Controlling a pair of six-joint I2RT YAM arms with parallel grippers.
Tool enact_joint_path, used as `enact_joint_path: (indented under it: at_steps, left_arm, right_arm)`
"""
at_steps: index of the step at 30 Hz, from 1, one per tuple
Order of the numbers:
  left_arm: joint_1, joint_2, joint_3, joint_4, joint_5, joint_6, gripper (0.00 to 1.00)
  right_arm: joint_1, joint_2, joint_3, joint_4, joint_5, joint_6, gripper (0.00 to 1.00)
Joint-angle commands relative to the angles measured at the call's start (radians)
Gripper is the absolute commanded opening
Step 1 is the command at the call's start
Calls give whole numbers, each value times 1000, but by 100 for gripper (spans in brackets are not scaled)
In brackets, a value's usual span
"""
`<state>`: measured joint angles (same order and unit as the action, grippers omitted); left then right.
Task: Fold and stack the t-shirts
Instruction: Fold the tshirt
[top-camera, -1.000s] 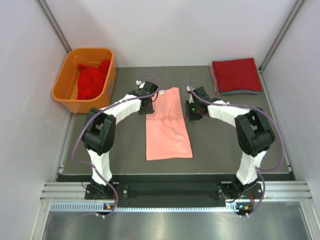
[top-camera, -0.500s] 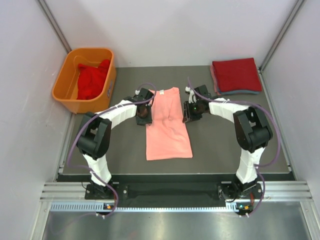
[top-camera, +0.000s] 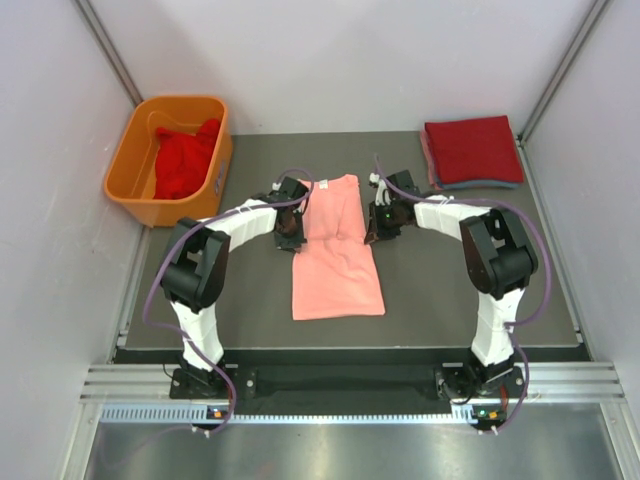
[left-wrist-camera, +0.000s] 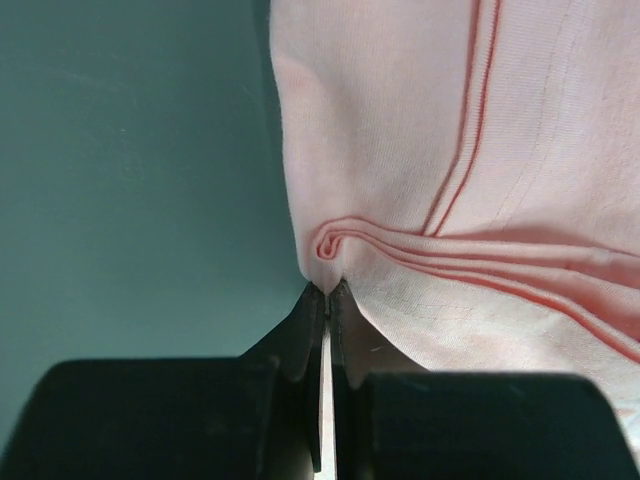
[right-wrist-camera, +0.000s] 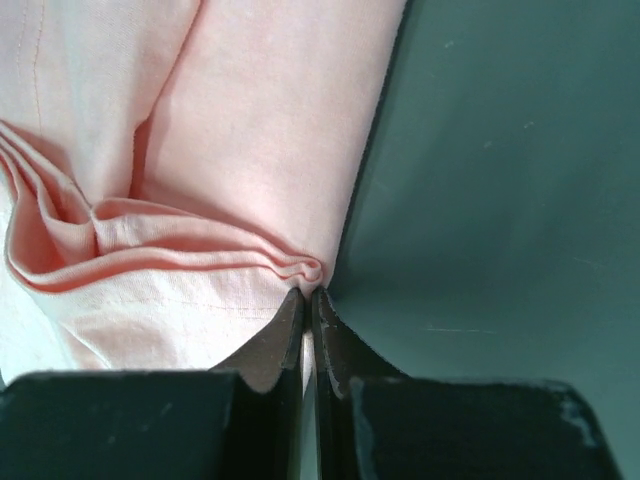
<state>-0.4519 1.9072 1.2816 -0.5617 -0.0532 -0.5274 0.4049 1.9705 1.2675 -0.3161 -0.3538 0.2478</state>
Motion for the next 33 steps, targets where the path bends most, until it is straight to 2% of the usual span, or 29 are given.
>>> enact_joint_path:
  at_steps: [1,10,12,14,16,17,20,23,25,29,33]
  left_arm:
    - [22,59,-2,16,-103,-16,0]
    - [27,39,30,-41,-148,-55,1]
    - [27,29,38,-50,-157,-60,7]
    - [27,20,38,-52,-154,-63,9]
    - [28,10,44,-46,-116,-56,12]
    - [27,9,45,-41,-99,-49,20]
    - [27,-17,48,-32,-31,-30,31]
    - [28,-54,73,-67,9,-17,37]
    - [28,-71,87,-95,-25,-22,37]
    - [27,-137,93,-124,-57,-29,33]
    - [27,-184,56,-37,108,-11,28]
  right_arm:
    - [-23,2,-34,61,116,5,0]
    - [-21,-13,-34,64,150,30,0]
    - [-20,-21,-36,63,153,33,1]
    - [-21,-27,-33,55,165,36,2]
    - [-20,-36,-33,52,162,34,7]
    - [-18,-41,-33,52,158,38,8]
    - [-20,-71,-33,45,144,36,14]
    - [-20,-117,-26,22,141,38,21]
    - [-18,-156,-19,-10,150,45,25]
    - [8,-225,-20,-34,138,53,24]
    - [57,-254,-25,-20,90,65,13]
